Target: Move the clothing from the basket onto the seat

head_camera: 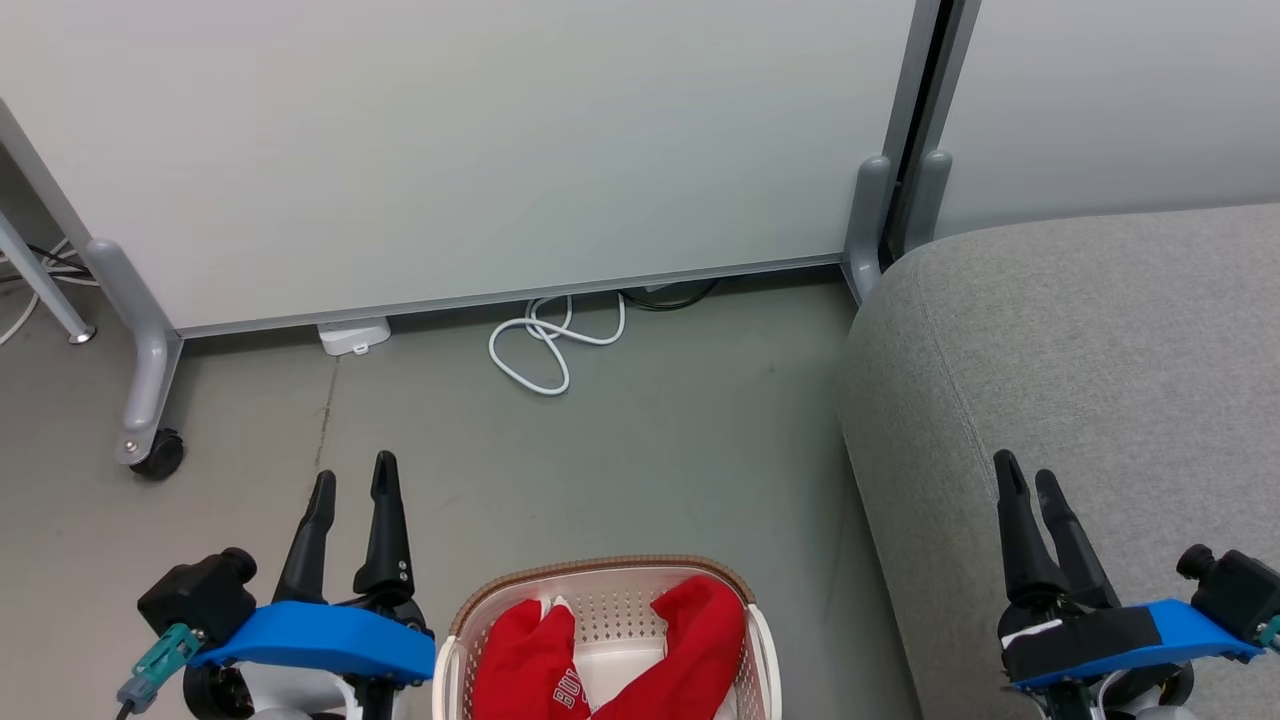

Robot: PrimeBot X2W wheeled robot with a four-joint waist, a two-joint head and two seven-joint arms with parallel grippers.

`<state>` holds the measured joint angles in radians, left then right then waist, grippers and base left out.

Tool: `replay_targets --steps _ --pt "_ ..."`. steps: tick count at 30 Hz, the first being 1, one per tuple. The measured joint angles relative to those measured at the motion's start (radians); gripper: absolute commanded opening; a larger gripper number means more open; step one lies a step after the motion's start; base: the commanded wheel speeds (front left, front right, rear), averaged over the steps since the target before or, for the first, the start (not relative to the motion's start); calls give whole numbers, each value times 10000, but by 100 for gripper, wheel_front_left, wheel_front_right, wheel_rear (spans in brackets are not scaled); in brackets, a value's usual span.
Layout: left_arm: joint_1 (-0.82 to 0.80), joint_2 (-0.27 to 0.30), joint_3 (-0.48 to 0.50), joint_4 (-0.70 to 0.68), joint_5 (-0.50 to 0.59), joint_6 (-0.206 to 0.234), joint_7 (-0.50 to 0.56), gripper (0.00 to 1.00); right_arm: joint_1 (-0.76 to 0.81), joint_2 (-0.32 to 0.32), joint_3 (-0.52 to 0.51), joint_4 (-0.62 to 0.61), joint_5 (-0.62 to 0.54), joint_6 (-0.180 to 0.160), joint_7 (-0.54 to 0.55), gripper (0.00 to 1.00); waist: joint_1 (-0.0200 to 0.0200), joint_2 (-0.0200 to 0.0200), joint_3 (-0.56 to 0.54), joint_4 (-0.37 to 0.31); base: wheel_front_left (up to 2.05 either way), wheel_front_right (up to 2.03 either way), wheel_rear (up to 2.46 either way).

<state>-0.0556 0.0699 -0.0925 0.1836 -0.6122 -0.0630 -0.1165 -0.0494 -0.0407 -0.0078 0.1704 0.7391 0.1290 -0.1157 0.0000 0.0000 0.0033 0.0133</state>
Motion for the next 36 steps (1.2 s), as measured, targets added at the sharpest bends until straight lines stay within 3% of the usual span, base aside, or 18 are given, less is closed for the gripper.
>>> replay_targets --steps 36 --pt "-179 313 -1108 44 3452 523 -882 100 -3 -31 215 102 -3912 2 -880 100 0 0 57 147 0 0 0"
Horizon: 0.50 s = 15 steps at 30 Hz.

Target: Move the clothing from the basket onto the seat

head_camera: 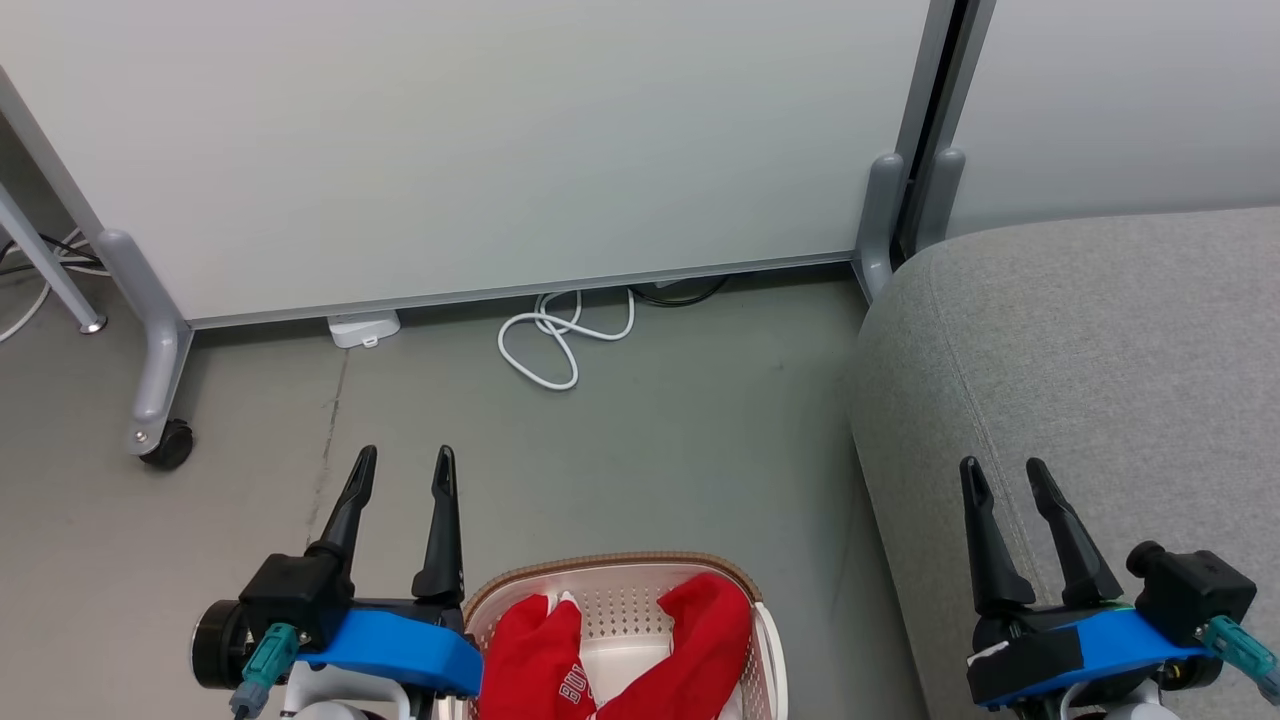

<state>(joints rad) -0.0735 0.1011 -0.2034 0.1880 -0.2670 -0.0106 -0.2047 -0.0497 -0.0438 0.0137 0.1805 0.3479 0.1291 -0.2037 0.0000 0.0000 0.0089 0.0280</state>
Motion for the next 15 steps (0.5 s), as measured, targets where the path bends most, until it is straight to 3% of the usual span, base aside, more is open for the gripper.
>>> replay_targets --steps 15 --pt "-3 13 -82 36 947 -153 -263 100 0 -15 -104 40 -1129 2 -280 100 0 0 12 41 0 0 0"
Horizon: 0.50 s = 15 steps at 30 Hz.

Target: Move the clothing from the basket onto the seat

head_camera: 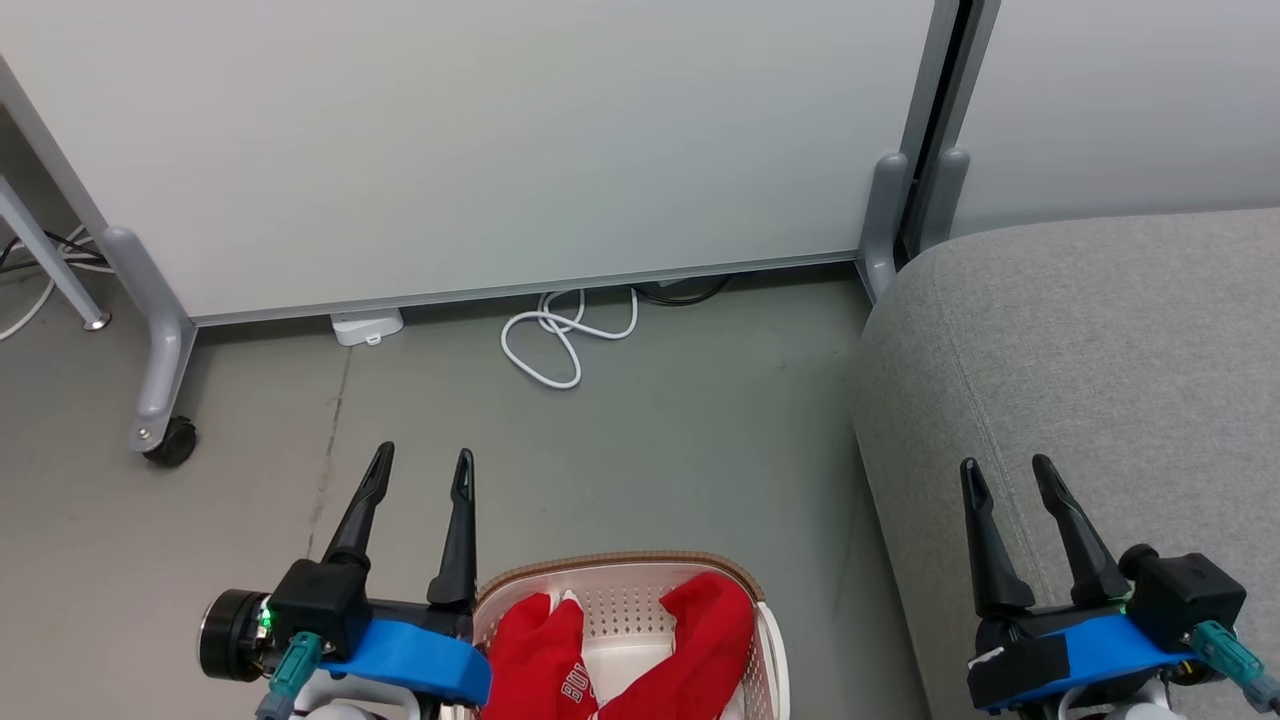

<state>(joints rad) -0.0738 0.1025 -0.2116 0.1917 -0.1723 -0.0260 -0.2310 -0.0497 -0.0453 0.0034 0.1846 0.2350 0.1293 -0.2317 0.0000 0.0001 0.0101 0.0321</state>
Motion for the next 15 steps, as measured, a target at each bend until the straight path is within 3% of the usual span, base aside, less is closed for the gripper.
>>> replay_targets --steps 15 --pt "0 -173 119 270 470 -723 -286 100 9 -13 15 92 -926 2 -270 100 0 0 -48 110 0 0 0"
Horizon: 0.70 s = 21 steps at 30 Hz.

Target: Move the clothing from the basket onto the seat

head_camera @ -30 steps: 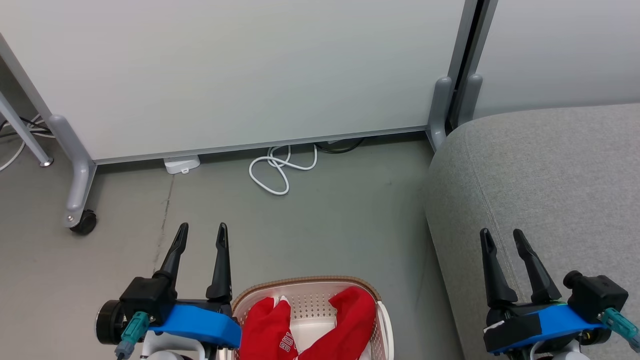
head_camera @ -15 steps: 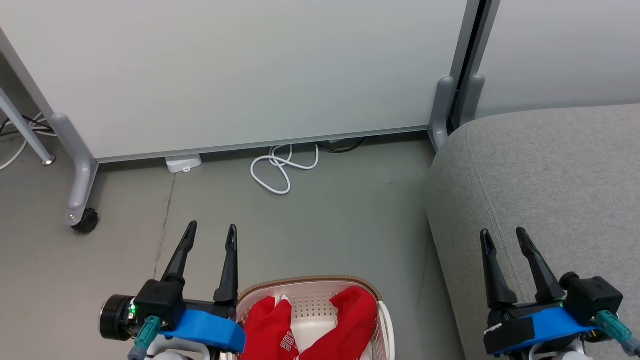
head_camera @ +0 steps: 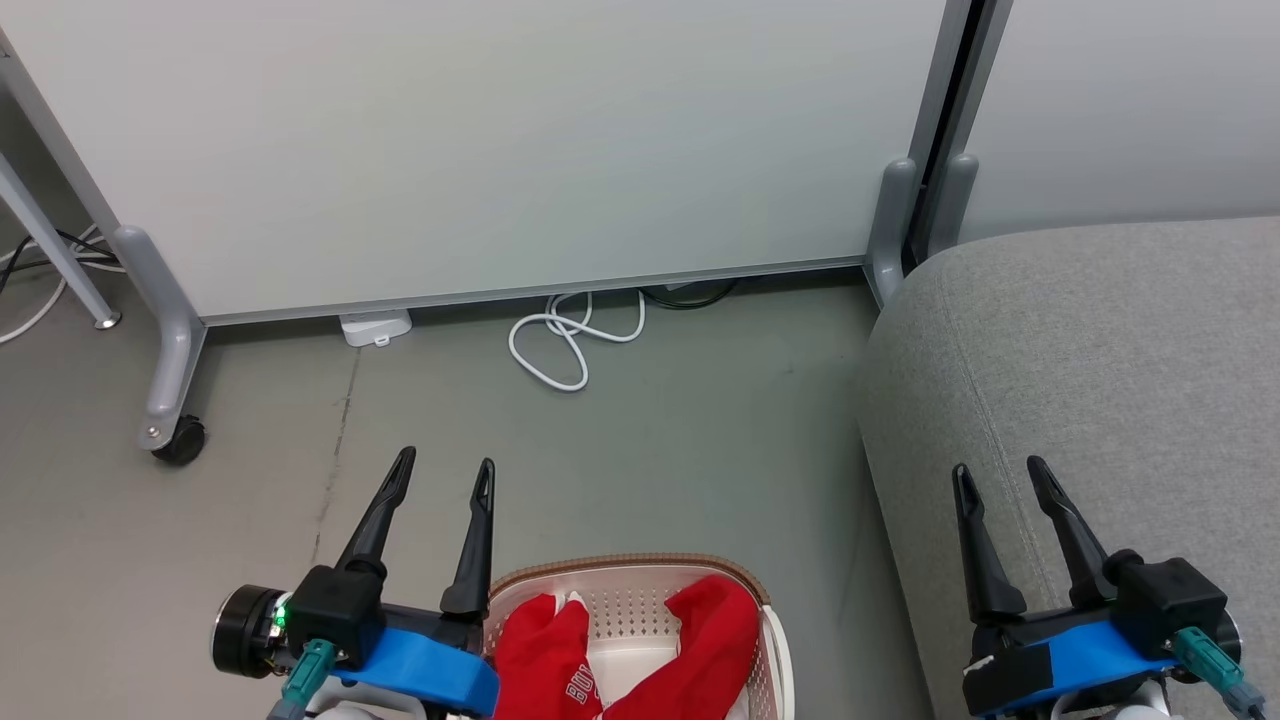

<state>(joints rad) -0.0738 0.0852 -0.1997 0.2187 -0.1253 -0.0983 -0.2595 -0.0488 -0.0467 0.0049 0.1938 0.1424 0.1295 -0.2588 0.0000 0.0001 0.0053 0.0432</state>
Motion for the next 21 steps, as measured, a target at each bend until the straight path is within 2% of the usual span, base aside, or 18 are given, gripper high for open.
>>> replay_targets --steps 21 --pt "56 -270 234 736 -443 -255 -23 100 73 -4 -75 332 -98 10 -36 100 0 0 -26 24 0 0 0"
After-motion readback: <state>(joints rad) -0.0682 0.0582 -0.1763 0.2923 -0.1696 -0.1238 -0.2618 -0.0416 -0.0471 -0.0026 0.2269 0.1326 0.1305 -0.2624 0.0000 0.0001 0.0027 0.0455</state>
